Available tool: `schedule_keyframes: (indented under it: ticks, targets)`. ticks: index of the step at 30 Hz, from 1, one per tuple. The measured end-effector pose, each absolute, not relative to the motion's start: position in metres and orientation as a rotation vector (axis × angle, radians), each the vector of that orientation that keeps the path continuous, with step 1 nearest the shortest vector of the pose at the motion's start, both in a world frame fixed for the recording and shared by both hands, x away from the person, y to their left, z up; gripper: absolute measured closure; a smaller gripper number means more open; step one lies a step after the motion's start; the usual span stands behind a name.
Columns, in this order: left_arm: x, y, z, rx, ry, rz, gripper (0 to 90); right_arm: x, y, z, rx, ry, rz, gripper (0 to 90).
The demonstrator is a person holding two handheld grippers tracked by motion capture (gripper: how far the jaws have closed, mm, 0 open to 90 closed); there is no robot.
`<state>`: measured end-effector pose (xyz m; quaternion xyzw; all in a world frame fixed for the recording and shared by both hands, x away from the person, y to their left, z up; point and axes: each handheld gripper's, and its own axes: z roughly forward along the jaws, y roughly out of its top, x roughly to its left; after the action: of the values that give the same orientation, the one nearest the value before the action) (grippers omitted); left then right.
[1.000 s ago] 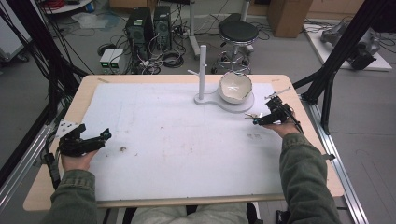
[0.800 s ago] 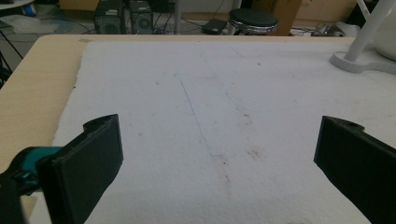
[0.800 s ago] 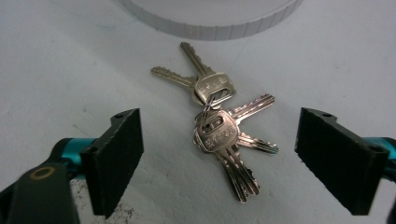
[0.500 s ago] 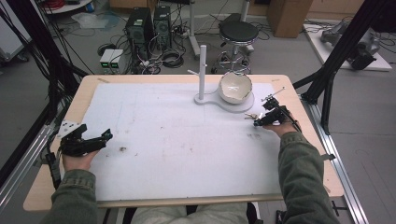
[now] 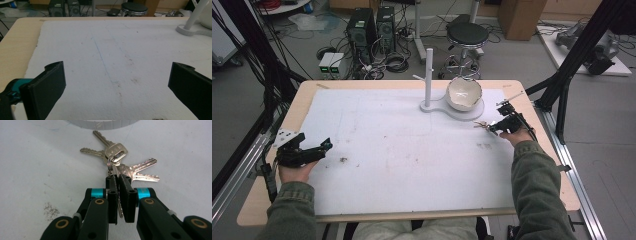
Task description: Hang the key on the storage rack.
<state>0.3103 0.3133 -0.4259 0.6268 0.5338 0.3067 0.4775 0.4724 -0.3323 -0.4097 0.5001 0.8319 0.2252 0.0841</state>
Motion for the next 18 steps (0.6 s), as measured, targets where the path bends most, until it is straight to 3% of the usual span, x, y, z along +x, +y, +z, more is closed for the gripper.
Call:
schedule_keyframes:
  ticks: [18]
  targets:
    - [0.31, 0.314, -0.426, 1.525, 1.302, 0.75, 1.8, 0.466, -0.334, -0.399, 1.481, 2.44, 0.757, 87.1]
